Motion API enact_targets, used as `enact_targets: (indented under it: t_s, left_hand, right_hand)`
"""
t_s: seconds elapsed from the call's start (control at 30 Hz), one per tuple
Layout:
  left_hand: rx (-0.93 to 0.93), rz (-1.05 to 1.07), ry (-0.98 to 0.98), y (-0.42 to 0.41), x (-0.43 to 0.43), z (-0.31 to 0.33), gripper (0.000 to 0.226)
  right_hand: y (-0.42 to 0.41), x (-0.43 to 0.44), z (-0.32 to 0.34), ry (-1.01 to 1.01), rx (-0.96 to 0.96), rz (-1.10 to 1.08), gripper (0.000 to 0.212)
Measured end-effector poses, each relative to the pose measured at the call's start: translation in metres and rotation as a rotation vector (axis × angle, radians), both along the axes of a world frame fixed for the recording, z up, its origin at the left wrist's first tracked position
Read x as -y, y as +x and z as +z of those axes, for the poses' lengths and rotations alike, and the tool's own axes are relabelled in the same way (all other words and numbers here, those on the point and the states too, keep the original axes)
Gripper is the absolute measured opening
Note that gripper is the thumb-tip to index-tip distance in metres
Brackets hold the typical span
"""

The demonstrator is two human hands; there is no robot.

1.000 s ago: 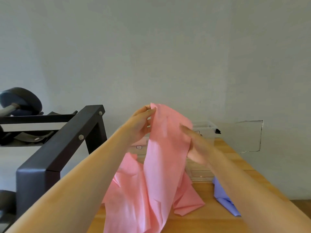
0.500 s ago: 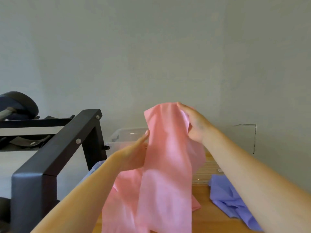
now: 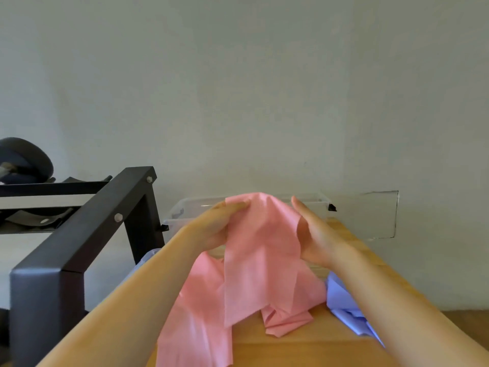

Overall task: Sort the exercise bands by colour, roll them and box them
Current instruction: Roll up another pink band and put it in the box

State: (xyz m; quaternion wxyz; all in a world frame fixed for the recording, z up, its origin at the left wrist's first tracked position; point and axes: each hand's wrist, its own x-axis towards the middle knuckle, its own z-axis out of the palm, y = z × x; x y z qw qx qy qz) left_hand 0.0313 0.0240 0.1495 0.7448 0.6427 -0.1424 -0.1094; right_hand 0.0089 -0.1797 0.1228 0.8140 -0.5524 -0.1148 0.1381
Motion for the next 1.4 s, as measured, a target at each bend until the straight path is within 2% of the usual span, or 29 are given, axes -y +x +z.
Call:
enact_targets:
  t_s: [0.07,0.13,0.23,0.27,0.3,0.37,0.43,0.47,0.57,0.63,0.7,0.8,0.93,0.97,1.03,1.13,1.2,1.3,1.33,1.4]
  left_hand:
    - [-0.028,-0.031,0.003,-0.003,-0.002,0.0,0.016]
    - [-0.043,-0.049,0.004,-0.002,-0.006,-0.003,0.023]
    - [-0.048,0.07,0.156,0.004,-0.011,-0.014,0.033]
    - [-0.056,0.117,0.197,0.007,-0.013,-0.019,0.038]
    - [-0.079,0.124,0.189,0.009,-0.014,-0.025,0.041]
    - [-0.173,0.061,-0.008,0.004,-0.015,-0.037,0.044]
    - [-0.192,-0.053,-0.23,-0.001,-0.017,-0.053,0.054]
    - [-0.181,-0.104,-0.281,-0.004,-0.017,-0.062,0.061]
    - [-0.138,-0.134,-0.206,-0.007,-0.01,-0.084,0.081]
    - [-0.084,0.054,-0.088,-0.007,-0.001,-0.091,0.068]
    - [-0.055,0.282,-0.053,-0.008,0.004,-0.093,0.057]
    - [0.021,0.514,-0.075,-0.003,0.004,-0.103,0.061]
    - [0.168,0.458,-0.098,-0.018,0.012,-0.112,0.043]
    - [0.193,0.428,-0.079,-0.021,0.013,-0.115,0.042]
    - [0.262,0.363,0.009,-0.022,0.01,-0.122,0.054]
    - [0.331,0.305,0.189,-0.024,0.006,-0.126,0.068]
    - [0.286,0.315,0.142,-0.027,0.001,-0.126,0.052]
    - [0.235,0.327,0.052,-0.031,-0.006,-0.125,0.026]
    - [0.228,0.319,0.042,-0.032,-0.007,-0.124,0.025]
    - [0.222,0.293,0.045,-0.033,-0.006,-0.122,0.031]
  right_hand:
    - [0.0,-0.001,-0.014,-0.036,0.002,0.016,0.053]
    - [0.0,-0.001,-0.025,-0.092,0.005,0.004,0.039]
    - [0.004,-0.003,-0.034,-0.163,0.064,-0.071,0.011]
    - [0.004,-0.004,-0.033,-0.139,0.067,-0.101,0.01]
    - [0.007,-0.005,-0.033,-0.098,0.07,-0.136,0.014]
    - [0.011,-0.007,-0.033,-0.012,0.068,-0.216,0.02]
    - [0.013,-0.008,-0.033,0.035,0.094,-0.257,0.013]
    - [0.014,-0.009,-0.034,0.057,0.113,-0.259,0.012]
    - [0.015,-0.009,-0.04,0.062,0.158,-0.219,0.04]
    - [0.017,-0.007,-0.046,-0.003,0.193,-0.233,0.047]
    - [0.019,-0.004,-0.055,-0.06,0.202,-0.272,0.049]
    - [0.021,0.0,-0.07,-0.195,0.196,-0.373,0.054]
    - [0.019,0.001,-0.085,-0.439,0.152,-0.608,0.044]
    - [0.018,0.001,-0.089,-0.456,0.154,-0.645,0.042]
    - [0.016,0.003,-0.099,-0.437,0.149,-0.668,0.043]
    - [0.013,0.007,-0.107,-0.21,0.086,-0.569,0.057]
    - [0.009,0.014,-0.105,-0.102,0.088,-0.418,0.07]
    - [0.004,0.02,-0.101,-0.155,0.187,-0.255,0.089]
    - [0.002,0.021,-0.101,-0.204,0.218,-0.252,0.088]
    - [0.0,0.021,-0.102,-0.275,0.245,-0.283,0.073]
